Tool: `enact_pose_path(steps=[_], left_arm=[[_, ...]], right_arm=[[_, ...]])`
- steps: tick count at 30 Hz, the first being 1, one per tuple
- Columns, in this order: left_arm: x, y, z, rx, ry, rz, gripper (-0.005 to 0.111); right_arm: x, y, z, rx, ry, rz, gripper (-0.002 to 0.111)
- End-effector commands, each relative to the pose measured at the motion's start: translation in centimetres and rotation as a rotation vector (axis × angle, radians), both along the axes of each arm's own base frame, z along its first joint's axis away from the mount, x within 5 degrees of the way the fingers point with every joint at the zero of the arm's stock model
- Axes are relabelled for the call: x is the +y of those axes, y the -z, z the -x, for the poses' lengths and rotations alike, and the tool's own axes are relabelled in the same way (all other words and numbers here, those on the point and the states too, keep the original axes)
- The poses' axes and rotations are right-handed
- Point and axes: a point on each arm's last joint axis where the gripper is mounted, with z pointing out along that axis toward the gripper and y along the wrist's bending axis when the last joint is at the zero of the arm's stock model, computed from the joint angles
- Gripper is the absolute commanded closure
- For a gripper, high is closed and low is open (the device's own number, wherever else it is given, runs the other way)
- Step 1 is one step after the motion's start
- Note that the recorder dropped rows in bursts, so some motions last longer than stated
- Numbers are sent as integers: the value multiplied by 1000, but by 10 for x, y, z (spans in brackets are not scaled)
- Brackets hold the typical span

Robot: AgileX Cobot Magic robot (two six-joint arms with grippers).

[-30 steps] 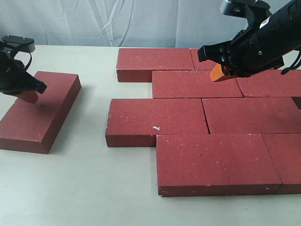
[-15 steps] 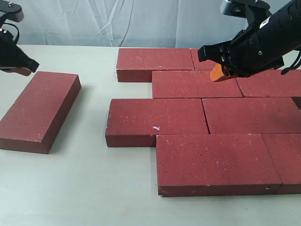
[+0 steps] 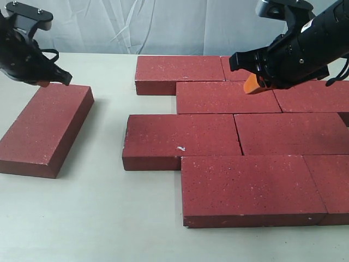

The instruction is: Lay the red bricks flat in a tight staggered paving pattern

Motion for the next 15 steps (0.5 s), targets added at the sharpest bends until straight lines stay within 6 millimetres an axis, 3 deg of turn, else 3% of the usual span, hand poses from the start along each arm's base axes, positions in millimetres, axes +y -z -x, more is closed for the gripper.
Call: enact_pose_path(steps=[1, 9, 15], left_arm=[[-4, 20, -13, -28, -7, 11, 107], [-6, 54, -27, 15, 0, 2, 107], [-18, 57, -24, 33, 88, -28, 107]], right_arm=[[-2, -2, 0, -18, 2, 1, 109], [-2, -2, 0, -20, 3, 1, 109], [-2, -2, -1, -22, 4, 0, 109]])
